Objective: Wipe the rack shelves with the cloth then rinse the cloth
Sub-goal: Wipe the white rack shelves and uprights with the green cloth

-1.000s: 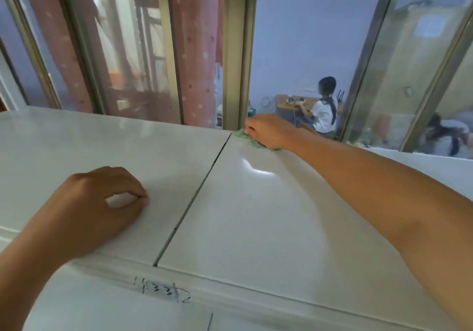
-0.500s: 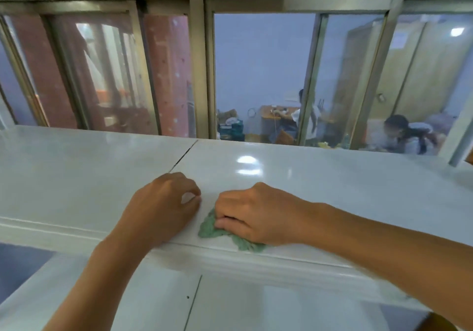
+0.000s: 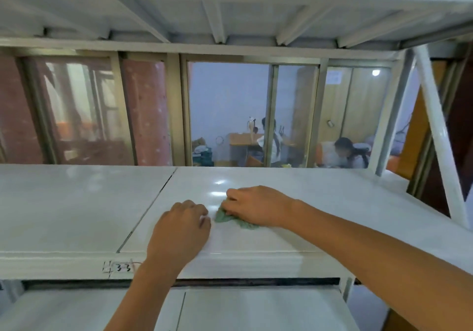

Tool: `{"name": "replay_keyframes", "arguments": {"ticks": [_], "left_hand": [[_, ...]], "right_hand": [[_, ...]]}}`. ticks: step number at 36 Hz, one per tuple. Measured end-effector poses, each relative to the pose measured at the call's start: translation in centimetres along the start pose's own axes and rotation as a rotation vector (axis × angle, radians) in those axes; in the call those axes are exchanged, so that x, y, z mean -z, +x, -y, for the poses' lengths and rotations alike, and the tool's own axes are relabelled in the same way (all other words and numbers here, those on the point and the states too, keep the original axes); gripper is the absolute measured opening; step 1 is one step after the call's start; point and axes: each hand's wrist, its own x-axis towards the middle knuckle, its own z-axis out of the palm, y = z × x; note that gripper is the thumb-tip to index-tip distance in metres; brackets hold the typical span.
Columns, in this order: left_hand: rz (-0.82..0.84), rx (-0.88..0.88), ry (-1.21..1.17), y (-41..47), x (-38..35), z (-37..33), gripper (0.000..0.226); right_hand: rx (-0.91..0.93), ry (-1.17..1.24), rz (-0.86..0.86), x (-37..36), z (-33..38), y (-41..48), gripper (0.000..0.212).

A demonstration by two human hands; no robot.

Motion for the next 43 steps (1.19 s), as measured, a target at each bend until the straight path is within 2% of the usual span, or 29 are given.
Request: {"name": "replay_keyframes", "arguments": {"ticks": [2, 6, 11, 16, 21, 25, 32, 35, 41, 43], "left_hand": [[-0.001, -0.033, 0.002, -0.1, 0.2, -0.3, 0.027], [-0.012, -0.049, -0.018, 0.0, 0.2, -0.4, 0.026], [-0.046, -0.028, -0.03, -0.3, 0.0, -0.3, 0.02], [-0.112, 0.005, -0.002, -0.1, -0.3, -0.3, 0.015], [-0.188, 0.073, -0.008, -0.3, -0.4, -0.2, 0.019], [-0.206, 0.078, -0.004, -0.2, -0.6, -0.2, 0.019], [-0.203, 0.055, -0.011, -0.1, -0.8, -0.3, 0.019], [-0.197, 0.045, -0.02, -0.2, -0.6, -0.1, 0.02], [-0.143, 0.045, 0.0, 0.0, -0.2, -0.5, 0.018], [-0.14, 0.006, 0.009, 0.2, -0.2, -1.1, 0.016]], "right_hand": [[-0.047, -0.013, -0.006, -0.9, -1.2, 0.7, 0.019], [-0.272, -0.092, 0.029, -2.1, -3.5, 2.0, 0.047], [-0.343, -0.121, 0.153, -4.5, -7.0, 3.3, 0.069], [-0.41, -0.1, 0.242, -6.6, -10.6, 4.9, 0.049], [-0.442, -0.009, 0.217, -8.5, -12.6, 6.1, 0.04], [-0.475, -0.058, 0.183, -8.0, -12.2, 6.4, 0.035], [-0.702, -0.021, 0.314, -4.7, -9.1, 6.8, 0.016], [-0.688, 0.043, 0.3, -2.6, -6.8, 6.2, 0.019], [-0.639, 0.185, 0.279, 2.4, -1.5, 0.2, 0.051], [-0.648, 0.207, 0.262, 4.3, 0.8, -2.4, 0.047]]}}
